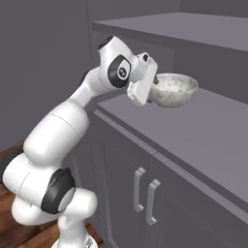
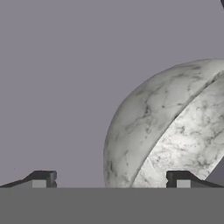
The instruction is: Pick both bowls and place them on the counter. Then place the mushroom in one bowl and place the eggplant in the other bowl.
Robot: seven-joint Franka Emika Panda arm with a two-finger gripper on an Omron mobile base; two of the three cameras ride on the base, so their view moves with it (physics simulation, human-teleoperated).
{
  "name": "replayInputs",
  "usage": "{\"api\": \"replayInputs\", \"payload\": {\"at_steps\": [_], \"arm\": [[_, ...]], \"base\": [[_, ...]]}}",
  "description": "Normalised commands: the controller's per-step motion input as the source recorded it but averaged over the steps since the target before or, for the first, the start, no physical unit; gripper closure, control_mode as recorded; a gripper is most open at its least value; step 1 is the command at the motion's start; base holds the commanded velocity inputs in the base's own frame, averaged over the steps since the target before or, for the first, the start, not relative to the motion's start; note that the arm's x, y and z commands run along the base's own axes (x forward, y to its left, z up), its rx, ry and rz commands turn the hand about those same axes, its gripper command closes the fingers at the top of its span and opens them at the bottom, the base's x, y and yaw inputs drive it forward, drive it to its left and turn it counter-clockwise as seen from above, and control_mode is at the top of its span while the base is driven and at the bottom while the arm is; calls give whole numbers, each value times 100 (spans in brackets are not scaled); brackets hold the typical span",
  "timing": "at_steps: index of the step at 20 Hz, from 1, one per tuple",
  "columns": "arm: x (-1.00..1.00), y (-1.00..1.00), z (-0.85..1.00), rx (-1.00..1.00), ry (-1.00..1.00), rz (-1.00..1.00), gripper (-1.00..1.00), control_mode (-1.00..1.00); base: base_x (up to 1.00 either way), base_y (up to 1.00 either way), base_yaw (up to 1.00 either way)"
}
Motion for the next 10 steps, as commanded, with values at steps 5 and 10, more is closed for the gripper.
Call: {"api": "replayInputs", "payload": {"at_steps": [5,10], "arm": [[65,-19,-3,1,0,0,-100,-100],[27,-32,-8,0,2,0,-100,-100]], "base": [[0,0,0],[0,0,0]]}}
